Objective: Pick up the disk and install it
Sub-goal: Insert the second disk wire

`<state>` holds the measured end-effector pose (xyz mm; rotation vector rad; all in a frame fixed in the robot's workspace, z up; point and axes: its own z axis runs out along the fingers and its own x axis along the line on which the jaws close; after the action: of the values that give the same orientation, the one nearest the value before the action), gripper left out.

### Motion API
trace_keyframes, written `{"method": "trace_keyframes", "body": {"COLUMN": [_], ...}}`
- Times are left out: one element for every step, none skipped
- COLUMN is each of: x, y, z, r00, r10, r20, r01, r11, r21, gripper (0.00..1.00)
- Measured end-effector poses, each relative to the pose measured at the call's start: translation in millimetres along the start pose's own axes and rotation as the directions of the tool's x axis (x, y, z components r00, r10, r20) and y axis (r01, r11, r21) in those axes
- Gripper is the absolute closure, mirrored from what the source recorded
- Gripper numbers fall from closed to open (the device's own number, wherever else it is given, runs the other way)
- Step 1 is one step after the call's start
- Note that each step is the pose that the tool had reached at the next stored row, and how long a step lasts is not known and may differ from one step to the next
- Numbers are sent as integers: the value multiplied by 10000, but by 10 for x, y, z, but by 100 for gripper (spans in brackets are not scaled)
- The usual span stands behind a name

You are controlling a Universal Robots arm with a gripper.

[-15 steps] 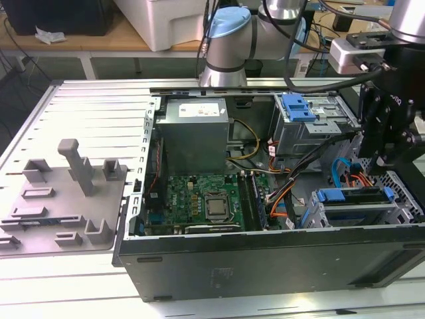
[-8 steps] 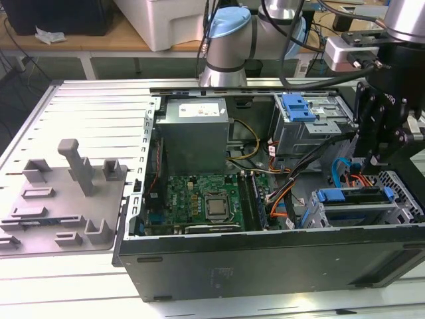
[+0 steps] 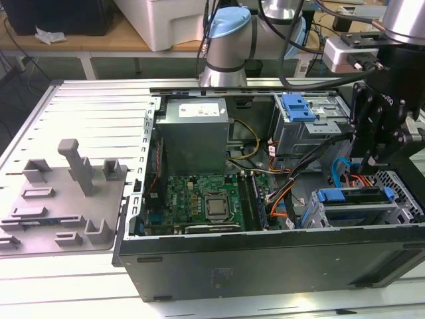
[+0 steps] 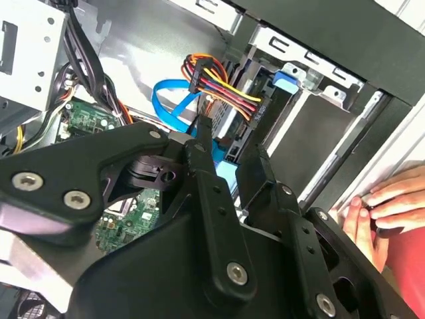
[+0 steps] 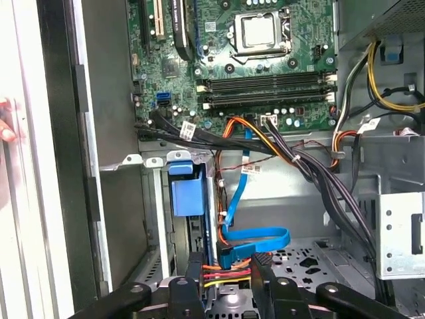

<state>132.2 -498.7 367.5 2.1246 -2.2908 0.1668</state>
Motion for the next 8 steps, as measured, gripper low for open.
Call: {"method": "trace_keyframes", "body": {"x": [0, 0, -1, -1, -2, -2, -4, -7], "y": [5, 11, 16, 26, 29, 30, 31, 33], "z": [4, 5, 5, 5, 7, 11, 15, 20], "r00": [10000, 10000, 9999, 9998, 9995, 9984, 9977, 9974], "r10": [47, 83, 112, 186, 326, 561, 677, 712], "r20": [-1, -1, -5, -12, -22, -40, -48, -50], "r01": [-47, -83, -112, -186, -326, -561, -677, -713], "r11": [10000, 10000, 9999, 9998, 9995, 9984, 9977, 9974], "r21": [-5, -8, -10, -17, -27, -46, -54, -58], "gripper": [58, 58, 58, 58, 58, 58, 58, 58]}}
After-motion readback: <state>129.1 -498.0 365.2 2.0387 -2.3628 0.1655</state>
